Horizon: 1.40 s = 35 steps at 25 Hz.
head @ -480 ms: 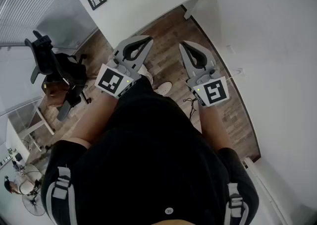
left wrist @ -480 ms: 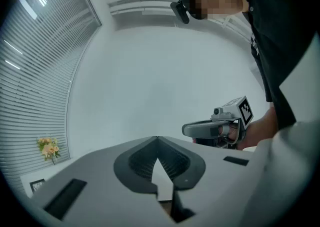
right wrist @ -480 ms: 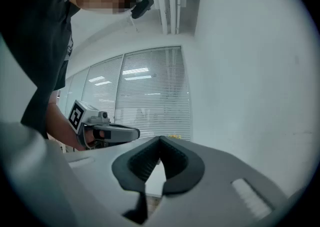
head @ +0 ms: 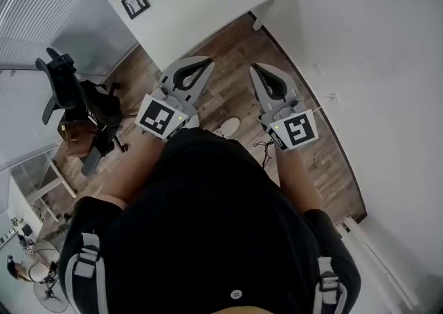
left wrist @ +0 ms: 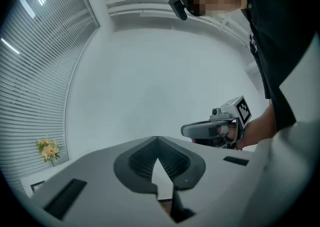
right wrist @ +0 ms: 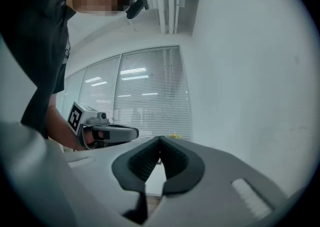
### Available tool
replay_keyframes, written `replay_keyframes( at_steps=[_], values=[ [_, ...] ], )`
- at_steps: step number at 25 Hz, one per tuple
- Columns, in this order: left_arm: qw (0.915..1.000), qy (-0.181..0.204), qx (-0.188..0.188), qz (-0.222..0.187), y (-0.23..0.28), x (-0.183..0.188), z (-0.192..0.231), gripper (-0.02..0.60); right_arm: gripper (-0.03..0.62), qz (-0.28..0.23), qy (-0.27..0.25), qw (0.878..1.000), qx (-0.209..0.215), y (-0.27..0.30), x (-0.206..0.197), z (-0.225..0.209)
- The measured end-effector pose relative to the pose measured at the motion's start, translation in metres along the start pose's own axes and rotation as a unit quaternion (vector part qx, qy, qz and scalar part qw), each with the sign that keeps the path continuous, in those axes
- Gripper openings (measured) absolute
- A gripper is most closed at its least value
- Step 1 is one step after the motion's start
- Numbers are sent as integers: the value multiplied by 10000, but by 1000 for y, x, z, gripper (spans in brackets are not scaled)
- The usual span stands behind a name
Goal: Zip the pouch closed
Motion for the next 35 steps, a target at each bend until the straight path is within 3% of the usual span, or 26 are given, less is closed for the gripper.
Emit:
replay_keyframes(
  at_steps=[15,16,18,30,35],
  values=[
    [9998,-36,-186,-28,-33,-17,20,11,13,146,162,9996,-202,16,-2,31],
    [9998,-34,-194,-24,-34,-18,22,11,50,161,168,9995,-220,17,-2,33],
    [9997,-36,-230,-17,-36,-20,24,14,65,194,180,9993,-252,18,-3,35],
    [9994,22,-335,-49,-33,-19,32,167,275,142,254,9987,-419,20,-4,32],
    [9997,-18,-231,-58,-28,-17,35,230,312,175,186,9988,-428,21,-2,27]
  ],
)
Point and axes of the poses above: the fingertips, and each gripper's own axes: y forward along the fingers, z to its left, x out of its top, the point moved 10 cm from there along -y, backward along the fingers, and after that the axes turned 13 degrees about z, right-handed, at the moved point
